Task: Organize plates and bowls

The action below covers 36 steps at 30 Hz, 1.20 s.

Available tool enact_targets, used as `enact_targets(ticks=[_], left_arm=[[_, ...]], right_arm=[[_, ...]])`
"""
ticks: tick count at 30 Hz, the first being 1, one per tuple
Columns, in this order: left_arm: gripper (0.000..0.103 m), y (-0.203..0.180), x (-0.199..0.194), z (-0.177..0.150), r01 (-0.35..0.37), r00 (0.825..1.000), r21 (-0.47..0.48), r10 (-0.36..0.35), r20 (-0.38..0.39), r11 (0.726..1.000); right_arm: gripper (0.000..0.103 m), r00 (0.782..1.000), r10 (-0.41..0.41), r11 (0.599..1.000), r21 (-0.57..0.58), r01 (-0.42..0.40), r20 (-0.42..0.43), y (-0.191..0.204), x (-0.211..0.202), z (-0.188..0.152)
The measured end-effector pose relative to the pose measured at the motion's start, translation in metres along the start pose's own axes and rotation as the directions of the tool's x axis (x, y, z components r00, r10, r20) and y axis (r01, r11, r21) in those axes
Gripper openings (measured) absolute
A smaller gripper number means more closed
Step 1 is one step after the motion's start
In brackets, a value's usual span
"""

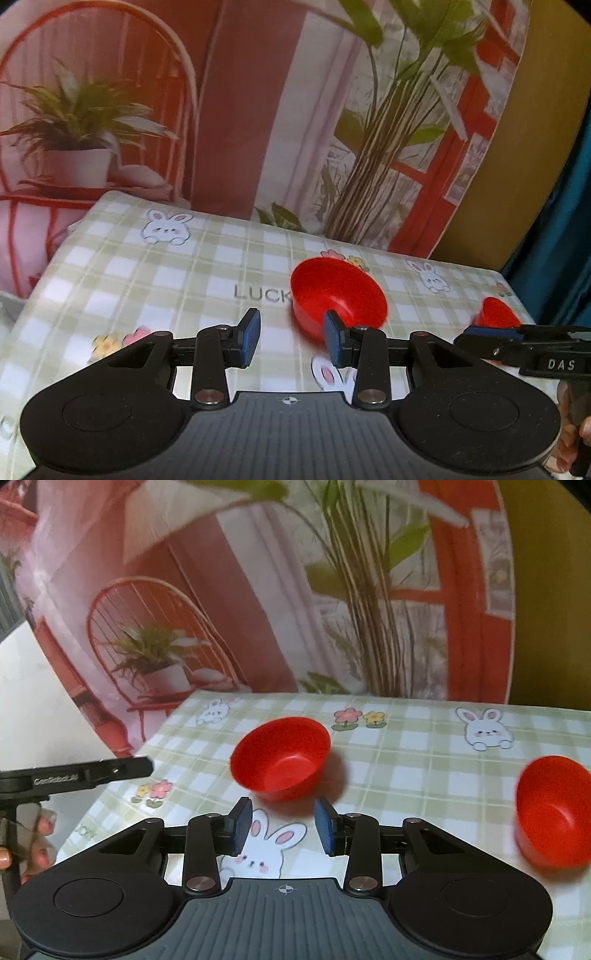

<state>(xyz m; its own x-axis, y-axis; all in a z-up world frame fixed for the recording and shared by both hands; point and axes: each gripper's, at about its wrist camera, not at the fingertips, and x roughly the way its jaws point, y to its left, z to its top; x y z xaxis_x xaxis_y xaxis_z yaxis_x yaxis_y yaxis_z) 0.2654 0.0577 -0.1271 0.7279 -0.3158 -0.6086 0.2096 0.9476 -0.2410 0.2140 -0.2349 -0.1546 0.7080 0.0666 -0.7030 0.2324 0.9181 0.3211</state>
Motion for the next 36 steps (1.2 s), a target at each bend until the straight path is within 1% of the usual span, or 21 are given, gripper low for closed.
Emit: enact_targets(ticks=[4,8,10,13,15,18,19,20,22,29,31,32,36], left_arm=[[0.039,0.004,0.038,0.007,0.018,1.0,-0.011,-0.019,-0.023,1.0],[0.039,0.006,0.071,0.007,0.008,0.998,-0.026,-0.01,-0.055,1.0],[0.039,0.006,0.083,0.006,0.005,0.998,-0.024,-0.007,-0.067,1.0],[0.039,0.005,0.095,0.003,-0.005,0.996,-0.019,0.003,-0.086,1.0],[0.037,0.006,0.099,0.0,-0.001,0.996,-0.026,-0.001,-0.095,1.0],[0.024,0.007,0.102,-0.005,0.015,0.995,-0.022,-0.017,-0.103,1.0],[0.016,0.006,0.102,-0.006,0.018,0.994,-0.009,-0.019,-0.106,1.0],[0.015,0.004,0.102,-0.006,0.019,0.994,0.009,-0.017,-0.111,1.0],[0.015,0.001,0.1,-0.007,0.03,0.993,0.026,-0.027,-0.111,0.999],[0.015,-0.005,0.084,-0.006,0.027,0.994,0.032,-0.024,-0.103,0.999],[0.015,-0.011,0.075,-0.006,0.027,0.995,0.045,-0.022,-0.098,0.999],[0.015,-0.013,0.072,-0.006,0.043,0.994,0.056,-0.037,-0.101,0.997],[0.015,-0.025,0.056,-0.006,0.042,0.995,0.069,-0.036,-0.093,0.997]], right_arm=[[0.035,1.0,-0.016,0.999,0.038,0.016,0.002,-0.008,0.027,0.013],[0.035,1.0,-0.016,0.996,0.082,0.017,-0.011,-0.019,0.051,0.023],[0.035,1.0,-0.022,0.997,0.075,0.023,-0.016,-0.021,0.062,0.025],[0.035,0.998,-0.044,0.997,0.059,0.047,-0.046,-0.022,0.079,0.025],[0.033,0.997,-0.045,0.997,0.064,0.049,-0.06,-0.023,0.087,0.025],[0.03,0.997,-0.031,0.996,0.077,0.036,-0.072,-0.024,0.095,0.024],[0.028,0.997,-0.025,0.996,0.079,0.031,-0.079,-0.024,0.098,0.024],[0.023,0.996,-0.017,0.997,0.079,0.023,-0.083,-0.024,0.1,0.023],[0.019,0.996,-0.017,0.997,0.076,0.024,-0.088,-0.022,0.101,0.022],[0.016,0.998,-0.003,0.997,0.078,0.009,-0.067,-0.017,0.083,0.016],[0.016,0.998,-0.001,0.997,0.08,0.006,-0.055,-0.016,0.074,0.016],[0.016,0.999,0.0,0.997,0.081,0.004,-0.049,-0.016,0.069,0.015],[0.016,1.0,-0.01,0.998,0.063,0.011,-0.015,-0.011,0.045,0.012]])
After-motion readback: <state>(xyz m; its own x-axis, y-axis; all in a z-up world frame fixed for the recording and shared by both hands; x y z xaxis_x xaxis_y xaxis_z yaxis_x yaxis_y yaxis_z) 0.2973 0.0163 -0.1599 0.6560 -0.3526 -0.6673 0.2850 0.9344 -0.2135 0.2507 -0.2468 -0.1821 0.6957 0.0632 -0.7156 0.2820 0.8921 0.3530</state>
